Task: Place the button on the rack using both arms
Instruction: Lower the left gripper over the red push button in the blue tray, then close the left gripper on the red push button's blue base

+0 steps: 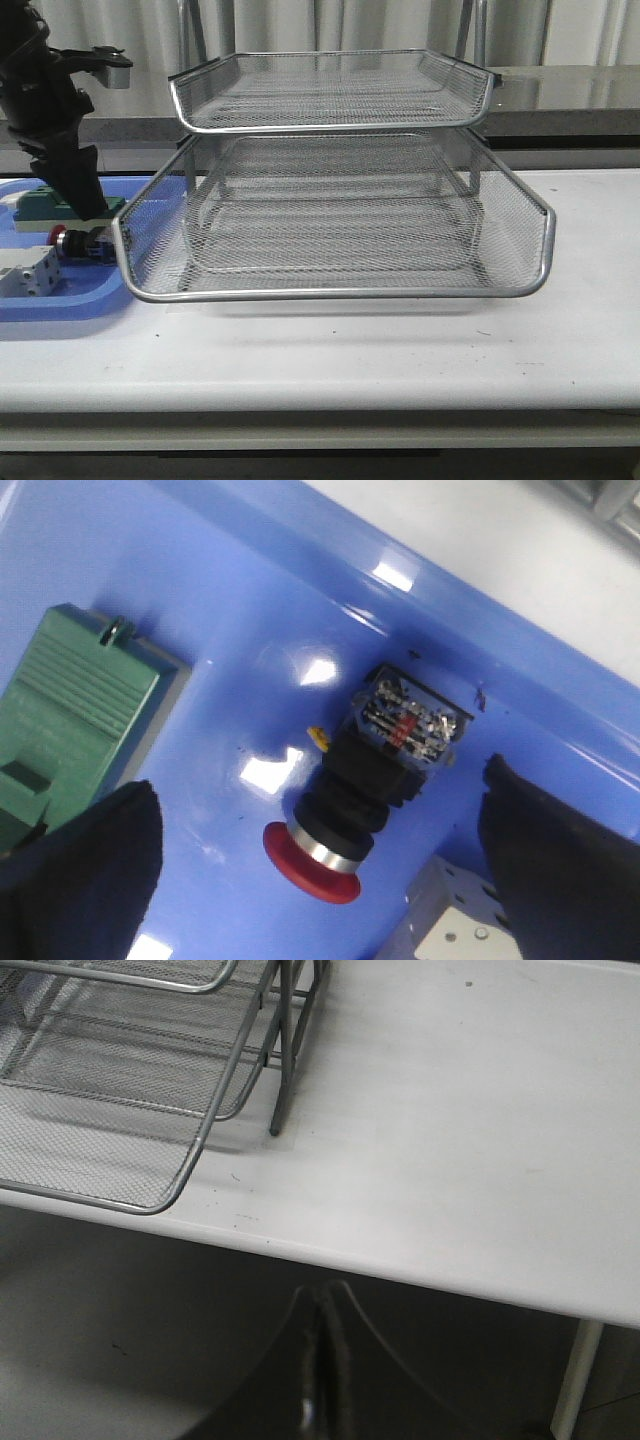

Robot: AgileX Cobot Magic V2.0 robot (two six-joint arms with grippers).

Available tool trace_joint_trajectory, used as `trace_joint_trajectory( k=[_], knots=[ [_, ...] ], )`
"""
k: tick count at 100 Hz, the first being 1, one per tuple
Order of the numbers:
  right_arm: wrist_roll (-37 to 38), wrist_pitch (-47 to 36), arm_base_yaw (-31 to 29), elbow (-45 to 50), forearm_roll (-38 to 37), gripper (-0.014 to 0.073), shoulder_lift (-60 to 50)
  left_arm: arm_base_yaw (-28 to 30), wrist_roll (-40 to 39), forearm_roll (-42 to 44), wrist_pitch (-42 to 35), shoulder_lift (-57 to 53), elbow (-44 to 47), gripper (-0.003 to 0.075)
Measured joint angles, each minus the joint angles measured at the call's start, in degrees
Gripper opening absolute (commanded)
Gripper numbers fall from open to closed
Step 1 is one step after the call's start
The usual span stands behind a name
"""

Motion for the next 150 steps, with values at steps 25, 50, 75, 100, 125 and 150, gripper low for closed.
trace_joint_trajectory(
  k=[25, 50, 75, 100, 125, 150],
  knots=[
    [0.0, 0.0, 0.0, 0.0, 0.0, -0.0060, 0.0, -0.9, 1.5, -0.2, 0.4, 0.6, -0.1, 0.0616],
    [0.0, 0.0, 0.0, 0.0, 0.0, -0.0060, 0.0, -0.9, 2.0, -0.3, 0.6, 3.7, -0.3, 0.0616],
    [0.0, 0.0, 0.0, 0.0, 0.0, -0.0060, 0.0, -0.9, 2.0, -0.3, -0.4, 5.7, -0.3, 0.0616],
    [0.0, 0.0, 0.0, 0.0, 0.0, -0.0060, 0.0, -0.9, 2.0, -0.4, -0.4, 7.2, -0.4, 0.0496],
    [0.0, 0.0, 0.0, 0.0, 0.0, -0.0060, 0.0, -0.9, 2.0, -0.4, -0.2, 7.7, -2.6, 0.0118],
    [0.0, 0.0, 0.0, 0.0, 0.0, -0.0060, 0.0, -0.9, 1.4, -0.4, 4.4, 7.9, -8.5, -0.0020]
  ],
)
